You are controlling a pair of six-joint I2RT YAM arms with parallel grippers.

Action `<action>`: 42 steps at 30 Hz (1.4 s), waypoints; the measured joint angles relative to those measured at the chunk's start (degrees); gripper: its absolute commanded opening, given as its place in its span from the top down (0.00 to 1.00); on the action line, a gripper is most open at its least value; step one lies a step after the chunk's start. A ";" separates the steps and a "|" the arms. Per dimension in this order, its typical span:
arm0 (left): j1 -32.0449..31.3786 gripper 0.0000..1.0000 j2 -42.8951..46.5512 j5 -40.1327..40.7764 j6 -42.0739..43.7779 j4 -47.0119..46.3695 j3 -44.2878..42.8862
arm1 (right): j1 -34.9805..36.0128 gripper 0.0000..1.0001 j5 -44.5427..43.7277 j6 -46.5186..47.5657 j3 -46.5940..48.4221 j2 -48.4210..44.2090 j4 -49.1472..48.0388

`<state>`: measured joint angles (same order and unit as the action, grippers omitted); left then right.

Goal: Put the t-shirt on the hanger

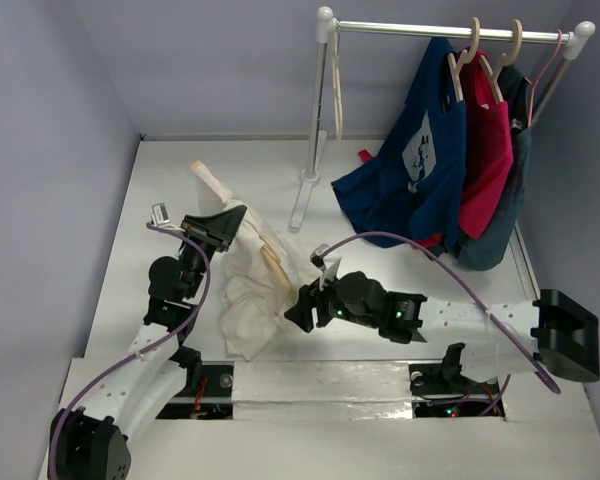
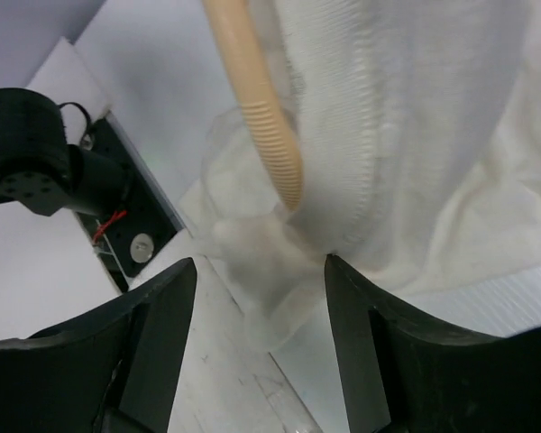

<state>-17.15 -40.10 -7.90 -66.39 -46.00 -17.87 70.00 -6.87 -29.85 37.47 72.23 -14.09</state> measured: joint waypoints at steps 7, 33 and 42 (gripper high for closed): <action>0.00 1.00 -0.39 -0.24 -0.07 1.20 2.47 | 0.20 0.76 -4.13 1.60 1.20 -6.84 7.56; 0.00 1.00 0.59 0.02 0.52 5.66 2.45 | 0.22 0.67 -13.00 7.69 14.43 9.68 6.21; 0.00 1.00 1.64 1.18 1.46 8.13 2.40 | 0.26 0.87 -14.78 7.30 14.45 9.60 6.47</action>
<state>-17.15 -38.46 -6.72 -64.93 -37.87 -15.46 70.26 -21.65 -22.55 51.92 81.82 -7.62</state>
